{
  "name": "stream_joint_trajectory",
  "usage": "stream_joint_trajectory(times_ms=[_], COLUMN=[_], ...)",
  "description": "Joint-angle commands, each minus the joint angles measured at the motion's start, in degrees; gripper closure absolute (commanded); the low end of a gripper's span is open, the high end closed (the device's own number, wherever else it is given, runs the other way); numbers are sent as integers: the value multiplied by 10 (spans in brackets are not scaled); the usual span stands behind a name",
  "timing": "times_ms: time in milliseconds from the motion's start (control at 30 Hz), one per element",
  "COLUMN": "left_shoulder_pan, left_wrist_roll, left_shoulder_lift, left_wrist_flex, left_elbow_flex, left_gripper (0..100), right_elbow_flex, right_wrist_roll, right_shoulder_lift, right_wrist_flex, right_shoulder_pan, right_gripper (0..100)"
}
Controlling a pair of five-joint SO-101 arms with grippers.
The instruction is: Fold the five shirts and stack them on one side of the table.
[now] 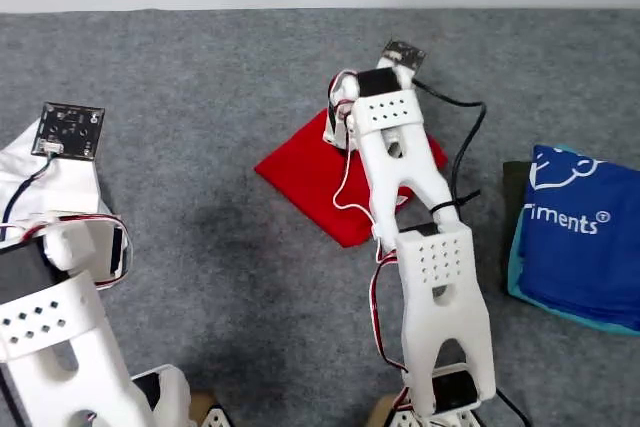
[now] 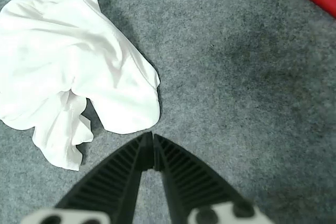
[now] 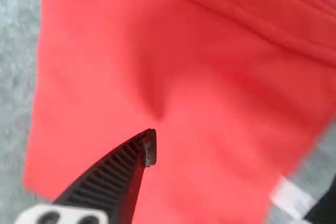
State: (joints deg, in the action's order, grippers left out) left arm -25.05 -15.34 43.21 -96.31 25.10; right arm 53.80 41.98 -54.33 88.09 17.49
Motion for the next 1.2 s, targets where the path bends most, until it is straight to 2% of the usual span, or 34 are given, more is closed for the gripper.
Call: stream_joint_trajectory(times_ms=[0,333,400,567,633,800,967,1067,1167], left_shoulder_pan=[-4,-4,-4,-4,-4,-4,-4,-4,-4], left_wrist_roll=[-6,-6,-6,-6,-6,-10,-25,-25,-25], left_shoulder_lift=[7,7,7,7,7,11,11,11,12], left_wrist_flex=[-5,-12,-12,-12,-12,-12,-12,-19,-29], left_elbow_flex=[-2,-2,-2,-2,-2,-3,-3,-7,-7], left_gripper=[994,994,994,994,994,994,994,994,994], right_elbow_flex=[3,3,3,3,3,18,85,80,53], right_wrist_roll=[18,55,55,53,51,50,-32,-129,-194], right_shoulder_lift=[-24,-80,-80,-79,-79,-66,-23,24,91], right_wrist_flex=[-36,6,10,10,10,51,151,150,150], right_shoulder_pan=[5,6,6,2,0,-16,-25,-44,-60], right_gripper=[537,561,641,916,987,990,988,988,989])
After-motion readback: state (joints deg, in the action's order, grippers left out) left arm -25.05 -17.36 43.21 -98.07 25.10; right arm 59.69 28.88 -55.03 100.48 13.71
